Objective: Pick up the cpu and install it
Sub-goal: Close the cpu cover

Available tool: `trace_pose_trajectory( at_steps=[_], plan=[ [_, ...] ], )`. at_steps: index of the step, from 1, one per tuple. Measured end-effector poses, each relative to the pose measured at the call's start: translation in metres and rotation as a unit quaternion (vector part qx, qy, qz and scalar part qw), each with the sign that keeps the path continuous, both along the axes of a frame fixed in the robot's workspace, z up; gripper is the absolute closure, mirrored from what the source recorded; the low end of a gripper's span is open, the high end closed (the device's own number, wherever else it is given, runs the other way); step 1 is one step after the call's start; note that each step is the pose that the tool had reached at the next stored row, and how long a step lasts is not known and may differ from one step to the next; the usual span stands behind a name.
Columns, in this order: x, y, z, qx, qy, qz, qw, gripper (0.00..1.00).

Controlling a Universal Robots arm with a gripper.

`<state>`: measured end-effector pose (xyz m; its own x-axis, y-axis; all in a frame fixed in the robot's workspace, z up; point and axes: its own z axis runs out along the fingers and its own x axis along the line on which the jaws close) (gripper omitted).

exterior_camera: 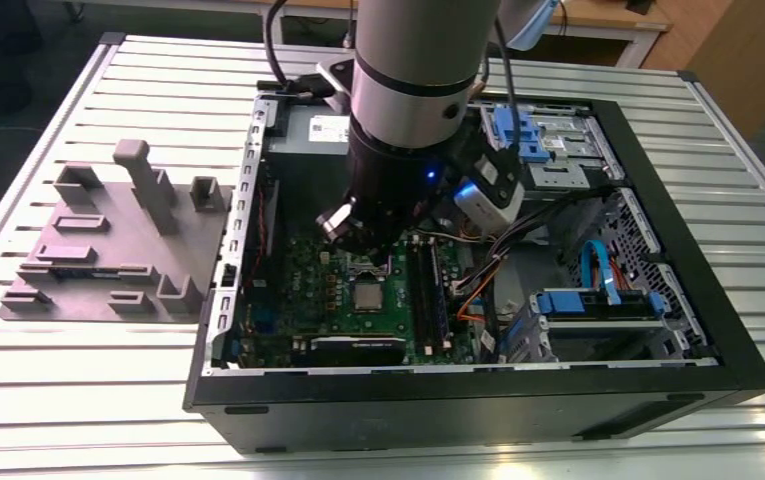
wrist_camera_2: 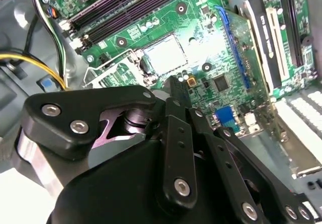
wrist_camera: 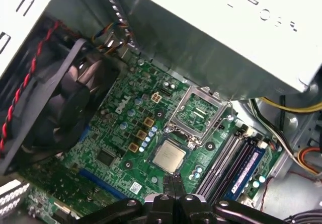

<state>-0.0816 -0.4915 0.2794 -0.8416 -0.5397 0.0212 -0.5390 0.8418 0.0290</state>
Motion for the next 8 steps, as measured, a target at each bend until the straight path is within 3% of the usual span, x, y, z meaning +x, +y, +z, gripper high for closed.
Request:
trace_pose_trajectory(
  at_steps=[4,8],
  plan=[
    [0.0000,0.0000,-0.0004,0.0000,0.0000,0.036,0.99937,0.90],
    [0.0000,0.0000,-0.0011,0.0000,0.0000,0.071,0.99744,0.90]
  ],
)
